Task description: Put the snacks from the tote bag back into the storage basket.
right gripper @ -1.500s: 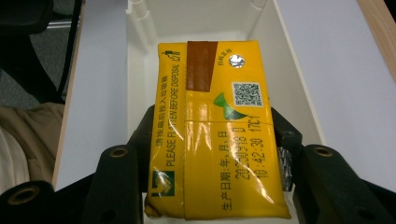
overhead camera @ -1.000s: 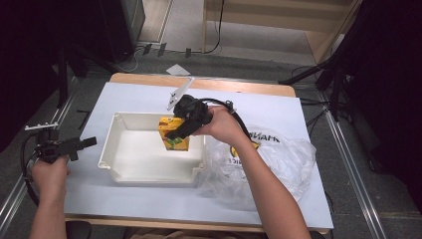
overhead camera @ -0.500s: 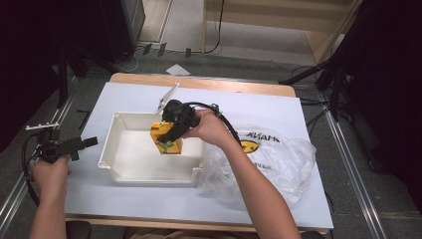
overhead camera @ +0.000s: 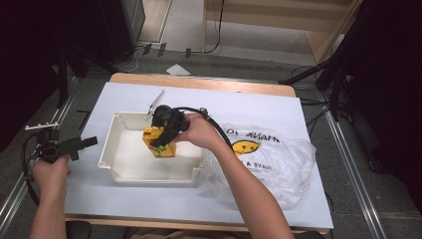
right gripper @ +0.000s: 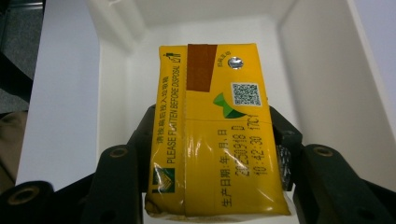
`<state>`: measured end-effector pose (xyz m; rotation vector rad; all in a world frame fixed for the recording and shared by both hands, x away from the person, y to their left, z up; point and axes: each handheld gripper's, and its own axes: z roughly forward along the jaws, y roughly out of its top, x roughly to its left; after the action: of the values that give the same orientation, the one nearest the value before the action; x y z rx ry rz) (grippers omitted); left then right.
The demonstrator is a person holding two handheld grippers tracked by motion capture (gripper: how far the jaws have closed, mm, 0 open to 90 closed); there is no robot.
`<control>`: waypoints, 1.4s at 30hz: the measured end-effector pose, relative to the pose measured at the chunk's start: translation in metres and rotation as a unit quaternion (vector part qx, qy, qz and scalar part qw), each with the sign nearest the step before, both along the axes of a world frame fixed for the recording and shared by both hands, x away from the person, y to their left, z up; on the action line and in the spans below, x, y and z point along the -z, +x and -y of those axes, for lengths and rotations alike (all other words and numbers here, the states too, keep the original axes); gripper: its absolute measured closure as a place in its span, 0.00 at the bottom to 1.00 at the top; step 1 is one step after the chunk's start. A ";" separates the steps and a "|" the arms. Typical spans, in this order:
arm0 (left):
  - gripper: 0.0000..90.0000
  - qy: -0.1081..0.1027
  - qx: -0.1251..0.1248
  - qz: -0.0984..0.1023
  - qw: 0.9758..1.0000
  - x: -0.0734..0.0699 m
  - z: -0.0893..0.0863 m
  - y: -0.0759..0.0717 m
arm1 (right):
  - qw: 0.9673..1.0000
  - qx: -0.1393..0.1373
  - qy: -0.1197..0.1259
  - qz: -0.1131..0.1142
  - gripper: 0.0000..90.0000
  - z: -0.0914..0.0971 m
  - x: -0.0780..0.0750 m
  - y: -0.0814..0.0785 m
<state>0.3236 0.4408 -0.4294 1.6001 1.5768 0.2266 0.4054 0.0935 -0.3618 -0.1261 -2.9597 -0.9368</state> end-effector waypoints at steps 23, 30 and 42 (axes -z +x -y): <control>0.17 -0.001 -0.002 0.002 1.000 0.000 -0.001 0.000 | 1.000 -0.009 -0.018 0.001 0.57 -0.019 0.017 -0.003; 0.17 0.000 -0.002 0.001 1.000 0.000 -0.001 0.000 | 1.000 -0.006 -0.024 -0.005 0.57 -0.015 0.018 -0.002; 0.17 0.001 0.003 -0.001 1.000 0.000 0.001 0.002 | 0.999 0.003 -0.030 -0.013 0.56 0.001 0.023 -0.003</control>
<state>0.3259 0.4398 -0.4299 1.6069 1.5745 0.2235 0.4026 0.0930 -0.3848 -0.1463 -2.9656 -0.8418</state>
